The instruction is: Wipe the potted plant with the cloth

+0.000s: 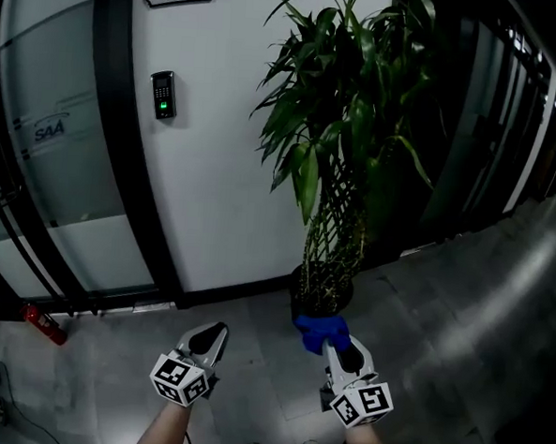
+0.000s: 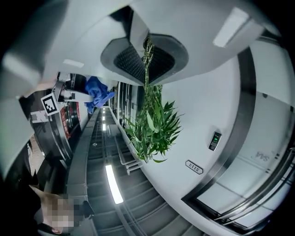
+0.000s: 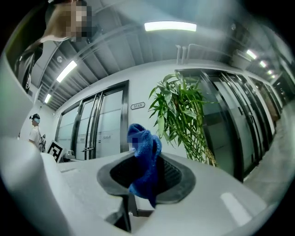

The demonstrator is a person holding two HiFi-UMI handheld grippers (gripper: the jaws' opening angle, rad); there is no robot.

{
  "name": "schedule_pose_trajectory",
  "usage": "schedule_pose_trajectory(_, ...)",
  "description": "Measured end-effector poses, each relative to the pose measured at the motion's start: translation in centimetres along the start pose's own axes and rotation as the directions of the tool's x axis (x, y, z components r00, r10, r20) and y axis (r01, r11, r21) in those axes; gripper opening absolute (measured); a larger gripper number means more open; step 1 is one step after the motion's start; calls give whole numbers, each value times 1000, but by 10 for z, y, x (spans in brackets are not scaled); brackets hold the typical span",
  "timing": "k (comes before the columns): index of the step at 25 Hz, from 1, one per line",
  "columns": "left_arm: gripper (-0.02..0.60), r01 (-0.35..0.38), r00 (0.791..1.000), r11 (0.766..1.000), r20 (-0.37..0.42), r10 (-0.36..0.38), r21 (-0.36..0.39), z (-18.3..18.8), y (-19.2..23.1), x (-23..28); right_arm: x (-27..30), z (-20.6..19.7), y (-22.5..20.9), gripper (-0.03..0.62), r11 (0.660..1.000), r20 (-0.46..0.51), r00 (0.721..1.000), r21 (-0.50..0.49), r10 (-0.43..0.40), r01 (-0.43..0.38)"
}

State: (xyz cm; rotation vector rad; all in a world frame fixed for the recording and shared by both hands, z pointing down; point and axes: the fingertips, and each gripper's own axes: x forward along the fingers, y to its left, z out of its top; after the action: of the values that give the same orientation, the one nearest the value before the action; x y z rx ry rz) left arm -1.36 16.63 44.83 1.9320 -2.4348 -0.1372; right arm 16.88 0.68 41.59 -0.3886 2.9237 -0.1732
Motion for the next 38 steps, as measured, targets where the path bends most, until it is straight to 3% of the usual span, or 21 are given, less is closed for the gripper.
schedule_pose_trajectory(5, 32, -21, 999, 1000, 30, 20, 6, 19, -12, 1, -18, 32, -11, 109, 996, 59, 997, 76, -48, 43)
schedule_pose_trajectory(9, 32, 28, 997, 999, 67, -29, 18, 31, -43, 4, -50, 41, -22, 109, 998, 46, 997, 31, -58, 57)
schedule_pose_trajectory(16, 32, -4, 998, 1000, 61, 5, -18, 14, -67, 8, -84, 20, -51, 109, 996, -43, 996, -29, -80, 79)
schedule_pose_trajectory(31, 32, -74, 995, 997, 69, 73, 2, -1, -100, 15, -77, 12, -65, 107, 999, -51, 998, -38, 30, -32)
schedule_pose_trajectory(38, 32, -82, 995, 997, 57, 81, 7, -3, -108, 15, -78, 15, -69, 107, 999, -39, 999, -29, 38, -39)
